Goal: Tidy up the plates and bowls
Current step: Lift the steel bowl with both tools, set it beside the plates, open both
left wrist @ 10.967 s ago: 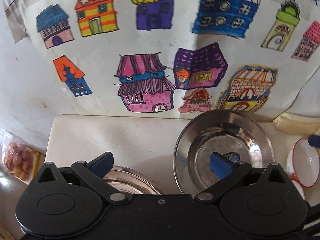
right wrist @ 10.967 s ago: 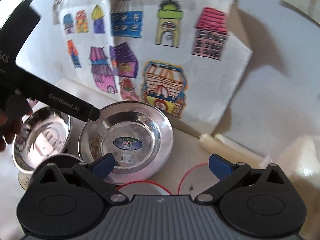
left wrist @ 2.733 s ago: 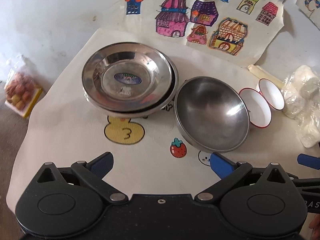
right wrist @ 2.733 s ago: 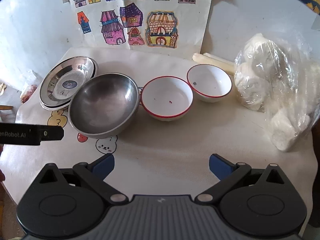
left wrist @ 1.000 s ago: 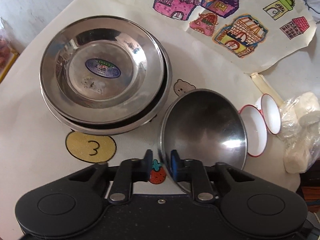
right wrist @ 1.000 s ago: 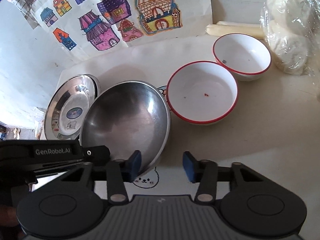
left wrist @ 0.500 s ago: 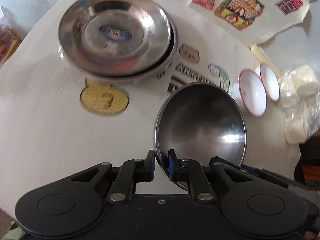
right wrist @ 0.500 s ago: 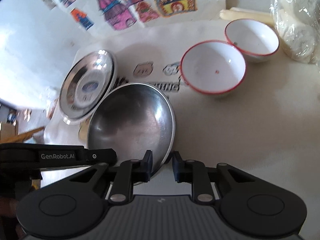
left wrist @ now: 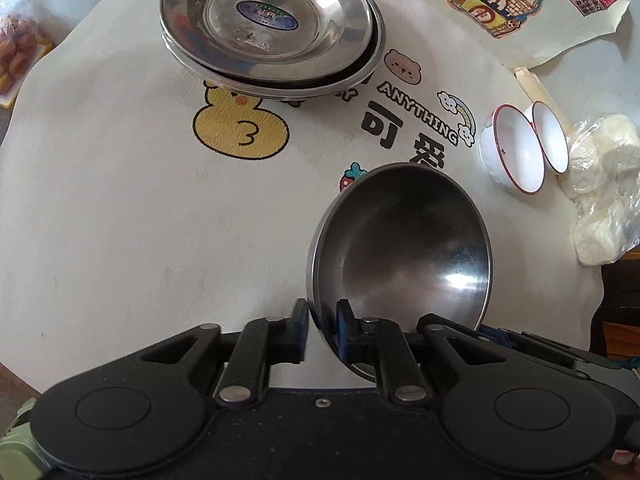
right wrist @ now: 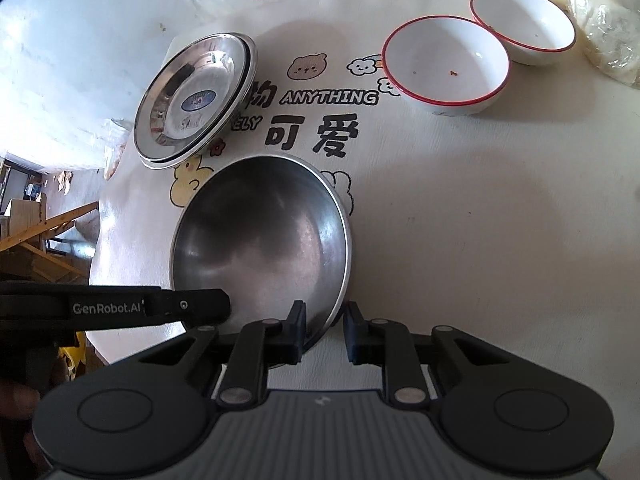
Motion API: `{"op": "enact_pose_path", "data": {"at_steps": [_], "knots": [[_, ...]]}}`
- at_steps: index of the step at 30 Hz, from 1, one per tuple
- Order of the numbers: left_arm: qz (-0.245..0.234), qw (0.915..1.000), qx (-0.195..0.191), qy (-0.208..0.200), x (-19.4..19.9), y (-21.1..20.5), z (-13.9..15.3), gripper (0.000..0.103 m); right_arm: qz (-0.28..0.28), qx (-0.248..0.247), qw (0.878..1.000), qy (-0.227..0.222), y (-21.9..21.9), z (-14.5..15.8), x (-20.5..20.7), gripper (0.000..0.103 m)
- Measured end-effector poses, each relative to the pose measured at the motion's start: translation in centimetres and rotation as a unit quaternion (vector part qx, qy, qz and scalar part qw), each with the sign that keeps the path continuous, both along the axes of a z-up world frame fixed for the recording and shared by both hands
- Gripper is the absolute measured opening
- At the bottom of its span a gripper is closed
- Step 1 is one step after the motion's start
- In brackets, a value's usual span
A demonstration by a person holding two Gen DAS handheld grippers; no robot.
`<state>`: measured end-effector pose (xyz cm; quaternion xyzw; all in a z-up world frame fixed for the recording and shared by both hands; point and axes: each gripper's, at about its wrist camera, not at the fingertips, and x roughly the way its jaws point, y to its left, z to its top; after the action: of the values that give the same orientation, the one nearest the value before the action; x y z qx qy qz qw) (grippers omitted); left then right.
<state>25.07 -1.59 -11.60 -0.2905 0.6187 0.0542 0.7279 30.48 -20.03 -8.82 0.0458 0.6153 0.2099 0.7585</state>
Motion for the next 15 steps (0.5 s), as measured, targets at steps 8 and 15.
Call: {"op": "enact_pose_path", "data": {"at_steps": [8,15], "knots": [[0.023,0.9996,0.015,0.0,-0.7,0.8,0.6,0.046,-0.009,-0.007,1.0,-0.015,-0.6,0.1,-0.1,0.038],[0.035,0.9982,0.048,-0.011,-1.0,1.8,1.9,0.073,-0.016,-0.012,0.999,-0.035,-1.1,0.7,-0.1,0.059]]}}
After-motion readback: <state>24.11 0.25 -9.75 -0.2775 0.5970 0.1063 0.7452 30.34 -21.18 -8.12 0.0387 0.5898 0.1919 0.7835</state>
